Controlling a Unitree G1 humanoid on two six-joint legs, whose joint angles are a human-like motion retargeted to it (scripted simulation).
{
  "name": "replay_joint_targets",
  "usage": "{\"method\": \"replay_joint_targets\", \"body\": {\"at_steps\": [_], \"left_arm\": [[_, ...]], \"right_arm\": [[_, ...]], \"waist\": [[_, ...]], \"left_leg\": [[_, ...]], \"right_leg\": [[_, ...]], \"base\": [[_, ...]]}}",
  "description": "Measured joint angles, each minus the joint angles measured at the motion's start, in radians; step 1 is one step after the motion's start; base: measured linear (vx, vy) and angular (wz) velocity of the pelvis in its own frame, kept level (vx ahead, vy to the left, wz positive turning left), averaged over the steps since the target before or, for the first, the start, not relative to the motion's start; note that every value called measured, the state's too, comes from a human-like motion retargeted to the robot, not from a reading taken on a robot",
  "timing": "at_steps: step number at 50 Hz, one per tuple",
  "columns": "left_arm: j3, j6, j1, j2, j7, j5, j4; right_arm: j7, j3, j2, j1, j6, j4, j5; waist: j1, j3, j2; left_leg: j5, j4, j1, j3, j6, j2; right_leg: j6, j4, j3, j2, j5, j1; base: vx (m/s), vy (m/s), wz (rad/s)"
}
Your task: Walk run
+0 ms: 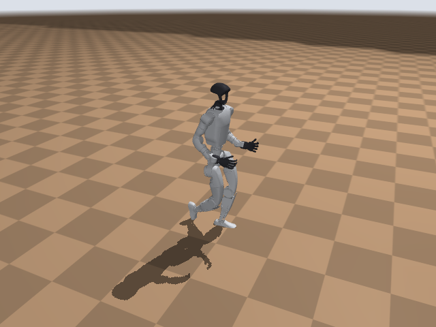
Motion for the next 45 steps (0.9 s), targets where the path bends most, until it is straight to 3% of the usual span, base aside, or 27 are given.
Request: {"method": "replay_joint_targets", "body": {"at_steps": [2, 5, 10, 13, 15, 17, 18, 20, 22, 23, 25, 27, 31, 34, 35, 36, 38, 40, 42, 45], "left_arm": [[-0.012, 0.004, -0.029, 0.002, 0.006, -0.028, 0.009], [-0.024, -0.019, -0.053, 0.007, 0.027, -0.056, 0.017], [-0.050, -0.028, -0.027, 0.007, 0.026, -0.097, 0.006], [-0.042, -0.012, -0.008, 0.015, 0.008, -0.110, 0.005], [-0.036, -0.002, -0.008, 0.034, 0.000, -0.118, 0.004], [-0.042, 0.006, 0.004, 0.066, -0.013, -0.119, -0.005], [-0.033, 0.013, 0.021, 0.080, -0.029, -0.112, -0.011], [-0.036, 0.029, 0.034, 0.086, -0.076, -0.084, 0.005], [-0.040, 0.038, 0.010, 0.044, -0.066, -0.059, 0.053], [-0.036, 0.024, 0.022, 0.026, -0.048, -0.052, 0.066], [-0.035, 0.002, 0.062, 0.006, -0.036, -0.056, 0.069], [-0.015, 0.002, 0.094, -0.006, -0.048, -0.052, 0.063], [0.015, 0.023, 0.119, 0.015, -0.081, -0.020, 0.061], [0.005, 0.013, 0.111, 0.038, -0.064, 0.003, 0.053], [-0.001, 0.007, 0.104, 0.045, -0.054, 0.010, 0.045], [-0.005, 0.000, 0.098, 0.050, -0.043, 0.016, 0.030], [-0.010, -0.012, 0.102, 0.058, -0.024, 0.024, -0.002], [-0.004, -0.027, 0.094, 0.061, -0.017, 0.004, -0.010], [0.054, -0.043, 0.043, 0.057, -0.020, -0.031, 0.007], [0.025, -0.062, 0.002, 0.051, 0.007, -0.054, 0.025]], "right_arm": [[0.019, 0.011, -0.019, 0.095, -0.004, 0.038, 0.065], [0.050, -0.014, -0.057, 0.228, -0.021, 0.066, 0.171], [-0.016, -0.121, -0.087, 0.335, -0.079, 0.076, 0.223], [-0.101, -0.152, -0.077, 0.324, -0.103, 0.062, 0.172], [-0.170, -0.159, -0.049, 0.283, -0.101, 0.048, 0.098], [-0.238, -0.150, -0.005, 0.242, -0.100, 0.027, 0.016], [-0.272, -0.133, 0.016, 0.223, -0.101, 0.021, -0.020], [-0.328, -0.135, 0.064, 0.146, -0.112, 0.030, -0.044], [-0.300, -0.184, 0.083, 0.019, -0.113, 0.051, -0.004], [-0.297, -0.149, 0.086, -0.031, -0.118, 0.051, 0.022], [-0.316, -0.081, 0.084, -0.102, -0.140, 0.021, 0.067], [-0.342, -0.055, 0.067, -0.151, -0.161, -0.030, 0.082], [-0.376, -0.028, 0.013, -0.181, -0.161, -0.158, 0.019], [-0.386, -0.043, -0.014, -0.146, -0.116, -0.230, -0.065], [-0.391, -0.049, -0.018, -0.135, -0.106, -0.242, -0.087], [-0.399, -0.046, -0.018, -0.121, -0.103, -0.242, -0.103], [-0.402, -0.028, -0.012, -0.078, -0.109, -0.213, -0.135], [-0.380, -0.023, -0.018, -0.032, -0.129, -0.141, -0.177], [-0.361, -0.017, -0.028, -0.014, -0.141, -0.049, -0.262], [-0.343, -0.040, -0.066, 0.099, -0.138, 0.001, -0.298]], "waist": [[0.020, -0.012, 0.059], [0.021, -0.018, 0.077], [-0.143, -0.034, 0.136], [-0.213, -0.035, 0.142], [-0.195, -0.042, 0.129], [-0.178, -0.048, 0.117], [-0.157, -0.049, 0.122], [-0.128, -0.034, 0.163], [-0.084, -0.072, 0.103], [-0.060, -0.090, 0.075], [-0.059, -0.100, 0.069], [-0.025, -0.094, 0.049], [0.101, -0.058, 0.006], [0.174, -0.013, -0.010], [0.172, -0.003, -0.009], [0.166, -0.002, -0.012], [0.118, 0.006, -0.031], [0.059, 0.008, -0.077], [0.015, -0.036, 0.019], [0.016, -0.049, 0.085]], "left_leg": [[-0.026, -0.026, 0.061, -0.008, -0.033, 0.073], [0.015, -0.105, 0.168, 0.005, -0.083, 0.090], [0.361, -0.273, 0.355, -0.089, -0.210, 0.075], [0.579, -0.300, 0.467, -0.158, -0.309, 0.057], [0.704, -0.273, 0.525, -0.171, -0.403, 0.037], [0.787, -0.084, 0.505, -0.134, -0.492, 0.038], [0.787, 0.092, 0.456, -0.071, -0.492, 0.067], [0.787, 0.386, 0.340, -0.122, -0.489, 0.128], [0.689, 0.476, 0.206, -0.193, -0.477, -0.016], [0.606, 0.490, 0.155, -0.135, -0.437, 0.001], [0.440, 0.484, 0.054, -0.055, -0.300, 0.081], [0.341, 0.375, -0.035, 0.010, -0.199, 0.098], [0.265, -0.049, -0.092, 0.121, -0.107, 0.085], [0.251, -0.315, -0.065, -0.001, -0.134, 0.009], [0.293, -0.352, -0.056, 0.011, -0.125, 0.017], [0.258, -0.312, -0.049, 0.041, -0.067, 0.012], [0.137, -0.176, -0.026, 0.042, -0.021, 0.000], [0.036, -0.050, -0.011, -0.201, -0.052, -0.165], [-0.028, -0.019, 0.015, -0.012, -0.062, 0.053], [-0.038, -0.090, 0.125, -0.005, -0.096, 0.112]], "right_leg": [[-0.017, 0.005, 0.031, 0.078, -0.099, -0.104], [0.014, -0.016, 0.115, 0.123, -0.289, -0.273], [0.112, -0.469, 0.043, 0.027, -0.439, -0.408], [0.166, -0.720, 0.130, 0.029, -0.522, -0.412], [0.085, -0.750, 0.080, -0.010, -0.443, -0.408], [-0.067, -0.659, 0.009, 0.007, -0.454, -0.388], [-0.080, -0.560, 0.138, 0.076, -0.551, -0.382], [-0.117, -0.449, 0.154, 0.167, -0.665, -0.368], [-0.077, -0.457, 0.193, 0.071, -0.696, -0.318], [-0.086, -0.479, 0.214, 0.065, -0.698, -0.281], [-0.092, -0.533, 0.240, 0.087, -0.695, -0.200], [-0.092, -0.621, 0.226, 0.083, -0.610, -0.113], [-0.065, -0.752, 0.151, 0.086, -0.336, 0.059], [-0.038, -0.771, 0.109, 0.092, -0.165, 0.188], [-0.030, -0.756, 0.088, 0.099, -0.115, 0.216], [-0.012, -0.704, 0.080, 0.098, -0.058, 0.217], [0.039, -0.437, 0.091, 0.098, -0.004, 0.163], [0.018, -0.080, 0.027, 0.002, 0.000, 0.079], [-0.019, -0.044, 0.005, 0.049, -0.022, -0.034], [-0.053, -0.022, 0.015, 0.100, -0.215, -0.209]], "base": [[1.32, -0.28, -0.43], [1.36, -0.29, -0.07], [1.30, -0.20, 1.08], [1.43, -0.30, 0.52], [1.47, -0.35, -0.60], [1.62, -0.41, -0.81], [1.61, -0.46, -0.78], [1.44, -0.39, -0.08], [1.27, -0.16, -0.24], [1.36, -0.20, -0.78], [1.26, -0.14, -0.40], [1.33, -0.11, -0.51], [1.25, -0.21, -1.01], [1.24, -0.17, -0.55], [1.38, -0.19, 0.23], [1.64, -0.21, 0.43], [1.53, -0.21, 0.65], [1.63, -0.12, 0.34], [1.28, -0.10, -0.55], [1.32, -0.21, -0.20]]}}
